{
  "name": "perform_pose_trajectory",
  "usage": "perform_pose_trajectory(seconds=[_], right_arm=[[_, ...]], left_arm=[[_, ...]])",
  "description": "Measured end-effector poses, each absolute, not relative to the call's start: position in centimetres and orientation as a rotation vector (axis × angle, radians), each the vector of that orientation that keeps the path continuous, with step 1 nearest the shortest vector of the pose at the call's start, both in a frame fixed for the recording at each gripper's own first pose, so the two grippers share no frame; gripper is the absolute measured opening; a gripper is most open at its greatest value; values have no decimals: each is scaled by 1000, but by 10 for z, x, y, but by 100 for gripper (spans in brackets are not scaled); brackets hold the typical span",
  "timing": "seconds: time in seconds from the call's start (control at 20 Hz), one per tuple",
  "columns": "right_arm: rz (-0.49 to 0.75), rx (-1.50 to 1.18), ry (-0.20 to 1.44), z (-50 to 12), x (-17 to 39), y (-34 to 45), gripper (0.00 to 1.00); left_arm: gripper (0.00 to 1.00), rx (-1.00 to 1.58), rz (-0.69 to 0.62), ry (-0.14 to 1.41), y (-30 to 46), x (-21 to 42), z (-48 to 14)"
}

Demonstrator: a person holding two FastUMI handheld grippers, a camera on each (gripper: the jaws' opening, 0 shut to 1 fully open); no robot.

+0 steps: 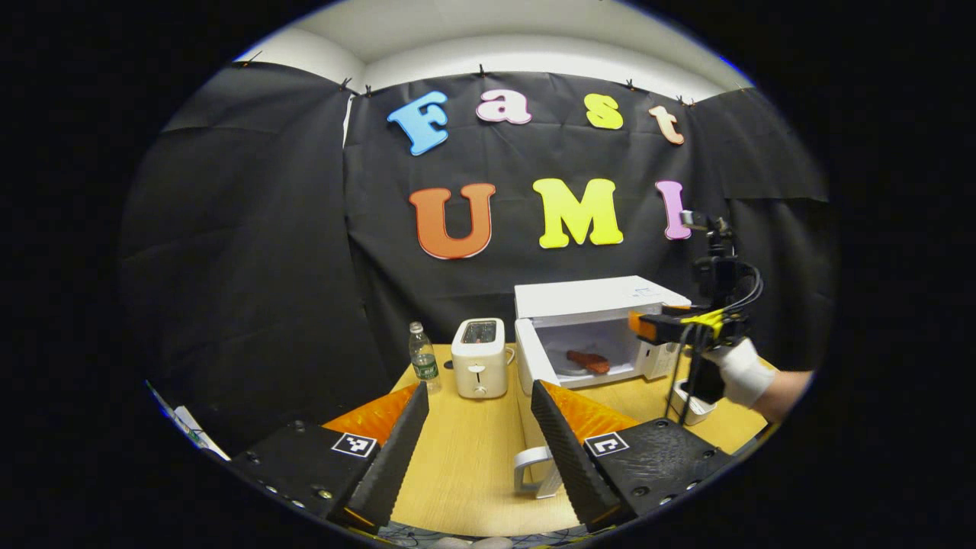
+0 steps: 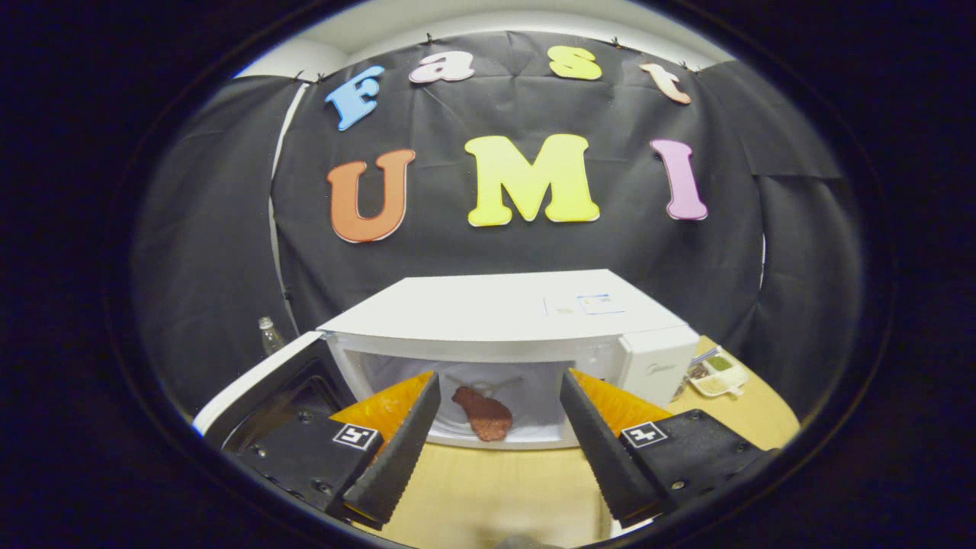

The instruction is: Open the microwave oven with the left hand, put the food in, and close the microwave oven.

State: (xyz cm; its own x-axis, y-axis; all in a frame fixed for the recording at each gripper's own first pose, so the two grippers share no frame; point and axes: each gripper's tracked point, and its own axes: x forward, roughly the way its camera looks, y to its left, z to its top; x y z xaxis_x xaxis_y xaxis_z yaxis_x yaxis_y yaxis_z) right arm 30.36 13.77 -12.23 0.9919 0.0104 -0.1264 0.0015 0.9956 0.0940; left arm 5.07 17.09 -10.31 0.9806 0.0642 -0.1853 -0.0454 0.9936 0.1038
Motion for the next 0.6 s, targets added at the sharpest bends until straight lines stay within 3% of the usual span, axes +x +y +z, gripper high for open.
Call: perform_pose_trajectory(seconds=[0.05, 0.1, 0.15, 0.3, 0.35, 0.4, 0.45, 0.5, 0.55, 0.6], right_arm=[[6, 78, 124, -108, 281, 126, 100], [0, 64, 120, -95, 259, 113, 100], [-4, 58, 122, -86, 236, 101, 100], [-28, 29, 117, -61, 172, 68, 100], [-34, 17, 111, -56, 154, 58, 90], [-52, 5, 113, -52, 137, 47, 100], [-66, 1, 102, -48, 125, 37, 91], [-83, 0, 105, -45, 114, 29, 100], [-105, -5, 105, -46, 103, 21, 91], [-120, -2, 109, -46, 94, 14, 100]], left_arm=[[78, 109, 56, 171, 172, 51, -99], [84, 112, 60, 159, 174, 52, -97], [78, 117, 61, 143, 175, 52, -94], [85, 112, 73, 115, 179, 57, -95], [93, 107, 78, 115, 179, 58, -96], [93, 107, 85, 113, 181, 61, -99], [93, 107, 93, 108, 183, 61, -100], [93, 110, 88, 107, 182, 62, -102], [87, 106, 81, 106, 180, 65, -105], [93, 100, 72, 112, 178, 66, -107]])
